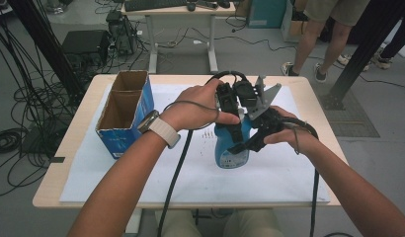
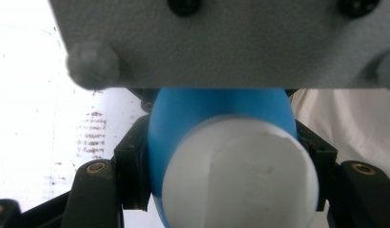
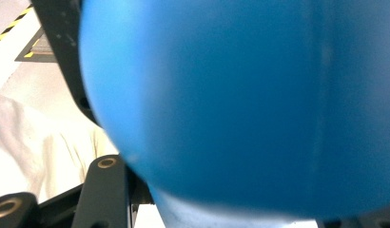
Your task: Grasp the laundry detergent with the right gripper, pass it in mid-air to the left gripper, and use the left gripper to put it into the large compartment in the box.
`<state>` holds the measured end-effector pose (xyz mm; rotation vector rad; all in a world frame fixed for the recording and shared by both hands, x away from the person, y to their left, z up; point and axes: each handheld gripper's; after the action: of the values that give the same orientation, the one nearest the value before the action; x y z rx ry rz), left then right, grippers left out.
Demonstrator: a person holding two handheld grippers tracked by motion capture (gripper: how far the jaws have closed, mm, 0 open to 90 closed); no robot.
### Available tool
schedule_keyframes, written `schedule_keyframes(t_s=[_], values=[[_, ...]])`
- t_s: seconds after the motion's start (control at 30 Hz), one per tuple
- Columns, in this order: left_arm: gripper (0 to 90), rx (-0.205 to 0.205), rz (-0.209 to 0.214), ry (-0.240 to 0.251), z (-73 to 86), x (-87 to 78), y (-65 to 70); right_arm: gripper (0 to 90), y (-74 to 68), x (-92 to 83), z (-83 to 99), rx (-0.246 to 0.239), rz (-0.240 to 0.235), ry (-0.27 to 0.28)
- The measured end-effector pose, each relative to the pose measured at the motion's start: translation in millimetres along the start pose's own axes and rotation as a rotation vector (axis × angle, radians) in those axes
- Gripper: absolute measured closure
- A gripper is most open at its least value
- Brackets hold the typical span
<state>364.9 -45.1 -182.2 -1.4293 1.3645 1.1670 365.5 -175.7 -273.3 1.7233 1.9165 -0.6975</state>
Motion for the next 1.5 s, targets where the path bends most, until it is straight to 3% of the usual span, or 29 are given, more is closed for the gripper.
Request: schedule_keyframes(t_s=[0.13,0.2,0.23,0.5,0.53,0.57,0.63,0.7,0.77,1.07,1.2,1.23,1.5], values=[[37.6,-0.010,-0.005,0.008,0.5,-1.2,1.0,43.5,1.0,0.5,-0.6,-0.012,0.018,0.010],[37.6,0.009,0.002,0.007,0.1,-1.7,-0.2,43.5,1.1,0.1,-1.2,-0.014,0.016,0.009],[37.6,-0.011,-0.007,0.010,0.6,-2.0,1.2,43.5,1.1,-0.1,-1.4,-0.015,0.015,0.009],[37.6,0.004,-0.003,0.002,0.1,-2.8,0.1,43.5,1.7,-0.2,-2.3,-0.019,0.019,0.008],[37.6,0.003,-0.005,0.003,0.1,-2.9,0.1,43.5,0.3,-0.9,-2.4,-0.001,0.015,-0.003],[37.6,0.004,-0.007,0.007,0.2,-2.9,0.2,43.5,1.6,-0.4,-2.5,-0.018,0.020,0.008],[37.6,-0.012,-0.010,0.010,0.7,-3.3,1.2,43.5,1.7,-0.7,-2.9,-0.019,0.020,0.008],[37.6,0.009,-0.001,0.008,0.4,-3.4,-0.5,43.5,1.8,-1.0,-3.3,-0.018,0.017,0.007],[37.6,-0.008,-0.010,0.009,0.8,-3.9,0.7,43.5,2.0,-1.1,-3.4,-0.021,0.020,0.007],[37.6,-0.011,-0.013,0.010,0.3,-4.9,0.7,43.5,2.5,-2.6,-4.0,-0.022,0.032,0.003],[37.6,-0.010,-0.018,0.018,0.7,-5.7,1.0,43.6,2.4,-3.1,-4.9,-0.023,0.028,0.000],[37.5,-0.010,-0.019,0.019,0.6,-5.9,1.2,43.6,-0.6,-4.4,-5.6,0.006,-0.005,0.003],[37.6,0.006,-0.019,0.014,-1.5,-6.9,0.1,43.5,-0.4,-6.9,-6.6,0.003,0.001,-0.004]])
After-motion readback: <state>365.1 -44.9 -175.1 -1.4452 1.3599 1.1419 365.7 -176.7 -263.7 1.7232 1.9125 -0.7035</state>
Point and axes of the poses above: each handheld gripper's, and its own axes: x roughly forward along the jaws, z roughly out of its underside, y roughly to its right, and after that the axes turned 2 degrees about -x, right-handed
